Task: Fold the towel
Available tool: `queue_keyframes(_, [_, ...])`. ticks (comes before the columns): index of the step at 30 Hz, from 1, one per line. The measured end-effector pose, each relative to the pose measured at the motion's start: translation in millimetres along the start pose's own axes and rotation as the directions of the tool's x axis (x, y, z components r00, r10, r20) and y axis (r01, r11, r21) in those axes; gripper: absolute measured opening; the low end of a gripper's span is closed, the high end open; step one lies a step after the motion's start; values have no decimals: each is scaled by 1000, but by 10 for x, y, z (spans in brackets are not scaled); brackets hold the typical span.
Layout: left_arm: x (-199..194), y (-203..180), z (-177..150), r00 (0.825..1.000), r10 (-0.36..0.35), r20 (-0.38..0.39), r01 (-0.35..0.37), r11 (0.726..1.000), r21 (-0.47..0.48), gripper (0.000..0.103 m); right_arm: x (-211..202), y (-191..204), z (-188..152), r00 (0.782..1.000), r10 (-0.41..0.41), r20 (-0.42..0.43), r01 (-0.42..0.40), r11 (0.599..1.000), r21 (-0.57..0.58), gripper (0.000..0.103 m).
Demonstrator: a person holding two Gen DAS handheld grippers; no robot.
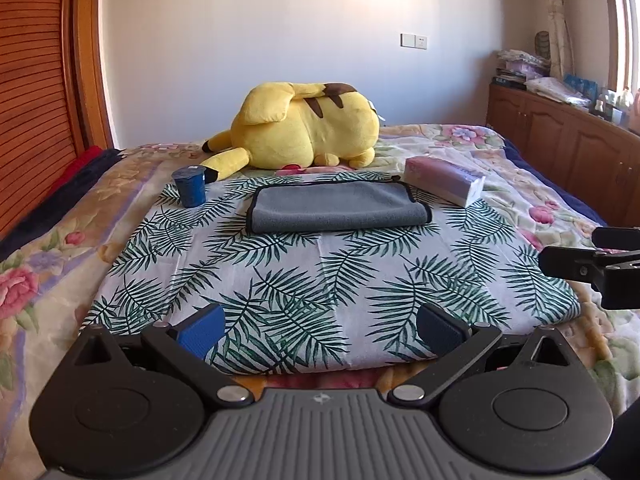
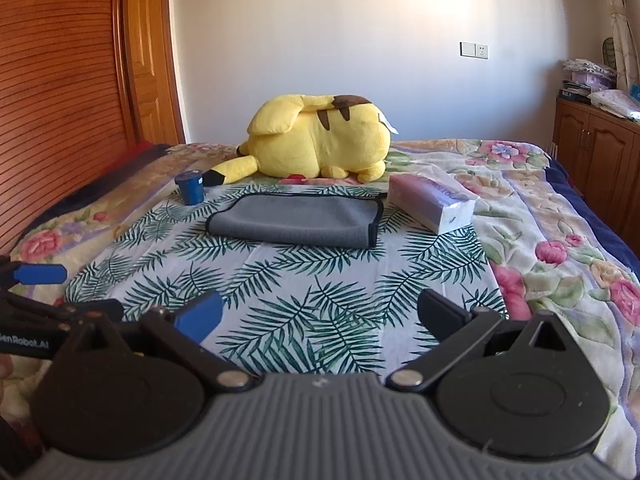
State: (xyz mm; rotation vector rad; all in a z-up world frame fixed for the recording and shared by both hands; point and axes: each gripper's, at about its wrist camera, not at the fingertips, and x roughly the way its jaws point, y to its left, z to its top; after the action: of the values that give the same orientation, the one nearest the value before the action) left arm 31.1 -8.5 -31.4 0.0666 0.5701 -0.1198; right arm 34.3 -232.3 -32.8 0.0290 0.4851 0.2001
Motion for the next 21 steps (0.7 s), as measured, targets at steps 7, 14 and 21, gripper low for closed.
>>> queue_keyframes(7, [23,68,-3,1000,11,24,-11,1000,-26,87,78,4,-73,1000,-18,0,18,1000,-10,103])
queue_keyframes(14, [-62,118,27,996,48,77,-45,998,-41,87,95,-58,-84,999,-40,15,39,999,27,103])
queue_keyframes(21, [-140,162,52,989,73,125,-68,997,-46,87,21,-94,-86,996,-55,66,52,998,42,103])
